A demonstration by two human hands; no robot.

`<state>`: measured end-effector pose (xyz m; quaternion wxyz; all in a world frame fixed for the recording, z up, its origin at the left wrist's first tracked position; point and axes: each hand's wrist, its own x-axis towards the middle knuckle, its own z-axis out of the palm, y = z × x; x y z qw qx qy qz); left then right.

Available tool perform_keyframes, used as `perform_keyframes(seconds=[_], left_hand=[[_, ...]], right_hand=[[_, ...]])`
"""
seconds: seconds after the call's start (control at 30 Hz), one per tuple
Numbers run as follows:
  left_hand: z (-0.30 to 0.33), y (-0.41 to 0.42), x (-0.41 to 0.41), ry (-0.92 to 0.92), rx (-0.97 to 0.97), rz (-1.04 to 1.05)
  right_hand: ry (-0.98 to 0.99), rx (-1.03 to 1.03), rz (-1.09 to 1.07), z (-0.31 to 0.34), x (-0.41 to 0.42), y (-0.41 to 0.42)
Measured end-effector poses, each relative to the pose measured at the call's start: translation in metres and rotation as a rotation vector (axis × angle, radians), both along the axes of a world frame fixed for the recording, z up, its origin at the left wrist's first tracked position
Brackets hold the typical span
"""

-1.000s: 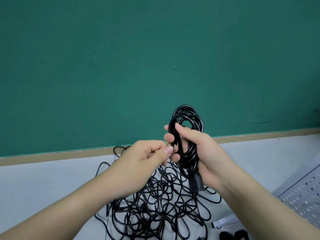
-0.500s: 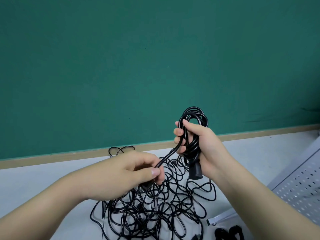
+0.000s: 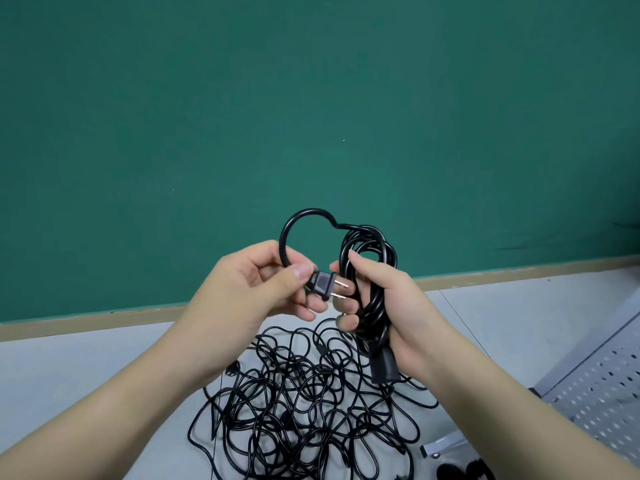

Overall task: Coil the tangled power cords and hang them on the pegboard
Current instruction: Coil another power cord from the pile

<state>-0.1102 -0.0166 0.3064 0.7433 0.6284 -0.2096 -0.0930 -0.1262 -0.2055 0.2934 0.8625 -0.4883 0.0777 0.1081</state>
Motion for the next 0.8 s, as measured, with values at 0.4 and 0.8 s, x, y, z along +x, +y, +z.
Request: perform_keyframes(seconds=[0.4, 0.8], left_hand=[[-0.016, -0.018, -0.009, -0.125, 0.270, 0.158], [-0.019, -0.032, -0.016, -0.071, 0.117, 0.131]], right_hand=[[-0.023, -0.214, 0.054, -0.012, -0.003, 0.013], [-0.065, -0.282, 0.132, -0.005, -0.013, 0.009]])
